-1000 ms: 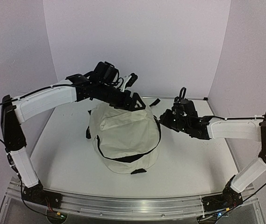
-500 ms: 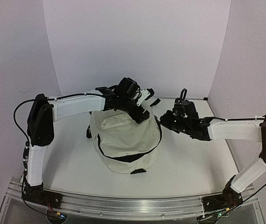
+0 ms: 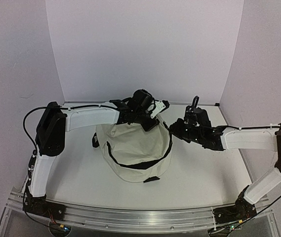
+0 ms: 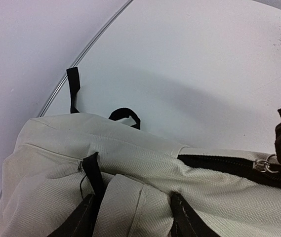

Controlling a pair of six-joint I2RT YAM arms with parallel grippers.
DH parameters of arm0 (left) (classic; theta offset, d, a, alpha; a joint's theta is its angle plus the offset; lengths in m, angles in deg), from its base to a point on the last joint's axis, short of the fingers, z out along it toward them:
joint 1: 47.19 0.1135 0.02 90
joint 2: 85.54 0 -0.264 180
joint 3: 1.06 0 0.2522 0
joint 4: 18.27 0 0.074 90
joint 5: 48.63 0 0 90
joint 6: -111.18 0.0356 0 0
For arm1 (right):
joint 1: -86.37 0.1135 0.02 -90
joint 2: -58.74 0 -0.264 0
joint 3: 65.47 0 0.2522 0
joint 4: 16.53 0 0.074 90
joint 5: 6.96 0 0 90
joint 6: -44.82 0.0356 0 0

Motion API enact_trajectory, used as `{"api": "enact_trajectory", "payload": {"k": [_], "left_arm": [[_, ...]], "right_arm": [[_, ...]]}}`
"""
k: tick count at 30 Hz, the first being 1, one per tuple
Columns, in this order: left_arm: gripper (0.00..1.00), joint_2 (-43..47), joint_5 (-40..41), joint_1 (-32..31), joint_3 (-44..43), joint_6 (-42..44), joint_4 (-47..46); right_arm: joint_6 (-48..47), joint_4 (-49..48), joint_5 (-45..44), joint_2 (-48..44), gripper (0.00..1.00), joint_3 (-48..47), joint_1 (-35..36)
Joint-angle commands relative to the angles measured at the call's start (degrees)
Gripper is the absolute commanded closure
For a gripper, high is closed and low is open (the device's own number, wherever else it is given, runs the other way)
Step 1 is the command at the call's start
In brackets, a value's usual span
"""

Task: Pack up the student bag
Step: Zip the student bag at the center of the board.

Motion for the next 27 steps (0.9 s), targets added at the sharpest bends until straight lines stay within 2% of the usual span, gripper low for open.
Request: {"api": "enact_trajectory", "payload": {"k": [1, 8, 14, 21, 27], "left_arm": [[0.51, -1.39, 3.25, 2.94, -0.96, -1.57, 0.06], [0.48, 0.53, -6.40, 4.40, 1.79, -2.66, 1.20], [0.47, -0.27, -7.16, 5.73, -0.05, -5.70, 2.72], [0.45, -0.86, -13.74, 7.62, -3.81, -9.90, 6.61], [0.45, -0.66, -14.08, 8.26, -4.66, -12.13, 6.76]], "right_arm": [[2.06, -0.60, 1.03, -6.42, 1.00, 3.70, 0.77], [4.80, 2.37, 1.80, -13.40, 1.00, 7.69, 2.24], [7.01, 5.23, 0.46, -15.24, 1.00, 7.98, 7.08], [11.57, 7.41, -2.68, -16.91, 1.00, 8.36, 13.39], [14.42, 7.40, -2.54, -17.98, 1.00, 8.58, 17.65]]}}
